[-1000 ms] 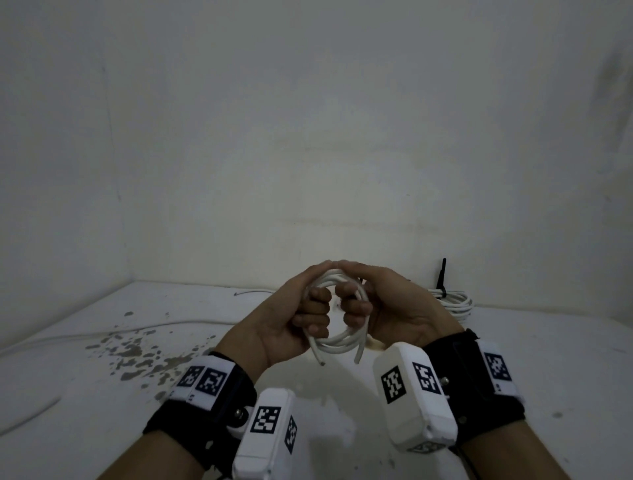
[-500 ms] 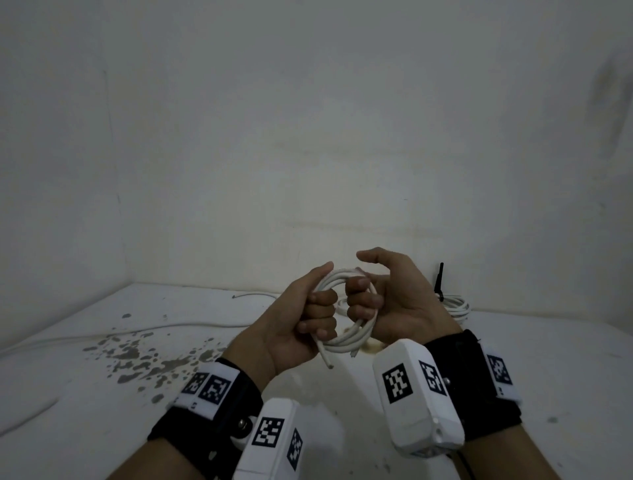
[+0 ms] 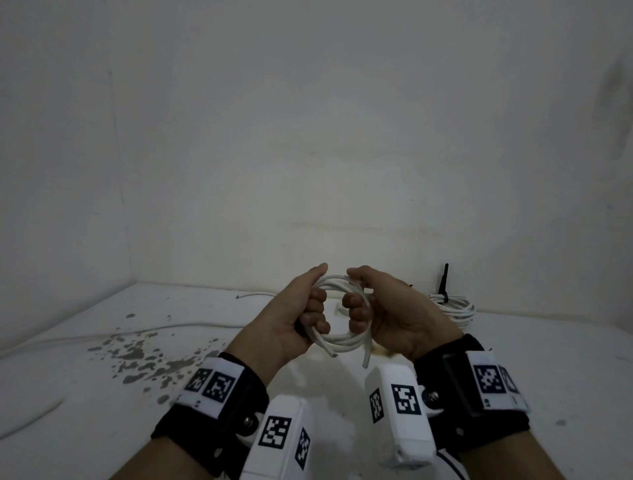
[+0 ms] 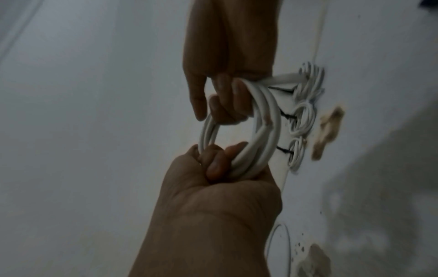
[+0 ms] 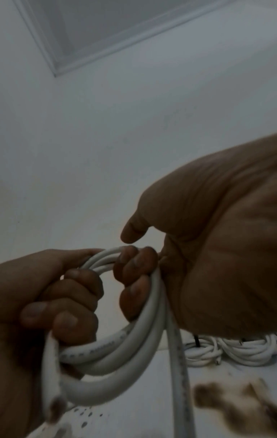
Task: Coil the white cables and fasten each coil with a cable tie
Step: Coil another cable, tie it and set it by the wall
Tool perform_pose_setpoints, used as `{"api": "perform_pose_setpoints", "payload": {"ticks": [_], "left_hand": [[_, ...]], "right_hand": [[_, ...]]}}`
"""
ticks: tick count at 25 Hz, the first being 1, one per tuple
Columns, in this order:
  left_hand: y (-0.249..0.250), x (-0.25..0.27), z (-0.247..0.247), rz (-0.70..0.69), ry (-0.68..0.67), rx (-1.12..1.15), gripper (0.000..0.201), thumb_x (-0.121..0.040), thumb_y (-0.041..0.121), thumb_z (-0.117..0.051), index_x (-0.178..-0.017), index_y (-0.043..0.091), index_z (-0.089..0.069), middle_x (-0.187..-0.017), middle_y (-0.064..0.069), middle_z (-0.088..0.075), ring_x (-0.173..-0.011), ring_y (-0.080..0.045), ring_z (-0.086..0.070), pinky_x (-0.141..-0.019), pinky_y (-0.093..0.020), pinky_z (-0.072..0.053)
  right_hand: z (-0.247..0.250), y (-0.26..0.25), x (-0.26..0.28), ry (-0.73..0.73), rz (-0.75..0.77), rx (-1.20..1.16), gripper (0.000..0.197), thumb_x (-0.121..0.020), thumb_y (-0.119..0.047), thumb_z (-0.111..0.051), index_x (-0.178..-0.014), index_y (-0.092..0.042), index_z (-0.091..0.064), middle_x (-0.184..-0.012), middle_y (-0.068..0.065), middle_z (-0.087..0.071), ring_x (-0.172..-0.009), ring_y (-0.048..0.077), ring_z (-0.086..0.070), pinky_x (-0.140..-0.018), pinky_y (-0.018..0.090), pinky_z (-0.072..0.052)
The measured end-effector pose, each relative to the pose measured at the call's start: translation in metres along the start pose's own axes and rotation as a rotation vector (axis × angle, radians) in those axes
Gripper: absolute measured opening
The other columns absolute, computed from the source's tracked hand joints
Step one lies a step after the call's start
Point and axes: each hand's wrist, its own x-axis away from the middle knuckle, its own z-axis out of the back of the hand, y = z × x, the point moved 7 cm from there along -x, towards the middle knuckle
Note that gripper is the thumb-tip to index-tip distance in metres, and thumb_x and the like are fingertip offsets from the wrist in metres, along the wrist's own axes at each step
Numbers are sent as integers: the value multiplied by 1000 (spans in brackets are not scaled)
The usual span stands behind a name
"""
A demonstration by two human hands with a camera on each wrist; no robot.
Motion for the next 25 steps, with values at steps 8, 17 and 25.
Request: {"api": "perform_pose_setpoints", "payload": {"ticks": [8, 17, 25], "left_hand": [[-14, 6, -5, -72, 50, -192, 47, -85, 40, -65, -56, 22, -33, -49, 6, -19, -39, -12, -17, -41, -24, -26], [-54, 0, -22, -27, 56, -253, 47, -87, 39, -67, -55, 21, -37, -48, 5, -21, -37, -12, -18, -44, -26, -27], [-95, -2, -99, 27, -21, -324, 40, -87, 44, -66, -63, 18, -47, -45, 5, -28, -34, -10, -21, -42, -24, -29]], "right_hand": [[12, -3, 13, 51, 79, 417, 30, -102, -32, -50, -100, -3, -59, -78, 15, -66, -65, 28, -63, -65, 40, -54], [145, -30, 85, 134, -171, 1407, 34, -102, -38, -47, -99, -10, -65, -85, 6, -72, -62, 19, -64, -54, 27, -52], [191, 8, 133, 48, -319, 1584, 34, -98, -46, -53, -94, -15, -65, -76, 3, -67, -59, 18, -59, -53, 27, -50]]}}
